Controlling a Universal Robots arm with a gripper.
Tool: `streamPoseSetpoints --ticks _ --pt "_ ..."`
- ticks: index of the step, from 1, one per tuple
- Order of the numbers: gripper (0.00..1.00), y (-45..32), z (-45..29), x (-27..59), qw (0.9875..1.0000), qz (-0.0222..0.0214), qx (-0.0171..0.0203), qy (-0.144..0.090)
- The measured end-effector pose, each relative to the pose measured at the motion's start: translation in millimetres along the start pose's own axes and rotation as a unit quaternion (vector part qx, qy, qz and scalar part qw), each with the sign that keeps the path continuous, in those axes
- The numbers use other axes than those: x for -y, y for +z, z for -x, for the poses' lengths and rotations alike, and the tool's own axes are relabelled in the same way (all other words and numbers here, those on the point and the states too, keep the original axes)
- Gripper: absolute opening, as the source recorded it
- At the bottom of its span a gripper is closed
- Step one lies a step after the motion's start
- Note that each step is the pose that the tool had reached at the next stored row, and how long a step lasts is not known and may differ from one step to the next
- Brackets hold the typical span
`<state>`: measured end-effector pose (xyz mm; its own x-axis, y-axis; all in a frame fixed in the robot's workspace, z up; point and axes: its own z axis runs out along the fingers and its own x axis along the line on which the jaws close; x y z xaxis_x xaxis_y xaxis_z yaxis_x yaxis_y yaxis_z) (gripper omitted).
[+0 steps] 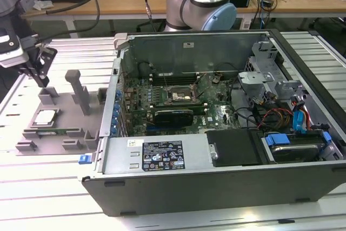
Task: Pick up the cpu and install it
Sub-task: 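Reach for the cpu, then pick up the cpu and move it towards the insertion slot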
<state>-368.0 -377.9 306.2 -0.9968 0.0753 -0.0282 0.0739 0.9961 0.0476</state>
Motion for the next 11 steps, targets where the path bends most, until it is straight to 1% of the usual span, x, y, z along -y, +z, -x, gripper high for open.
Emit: streamPoseSetpoints --ticks 11 --pt "0.11 0.1 -1.6 -0.2 1.0000 0.0000 0.0000 0.000"
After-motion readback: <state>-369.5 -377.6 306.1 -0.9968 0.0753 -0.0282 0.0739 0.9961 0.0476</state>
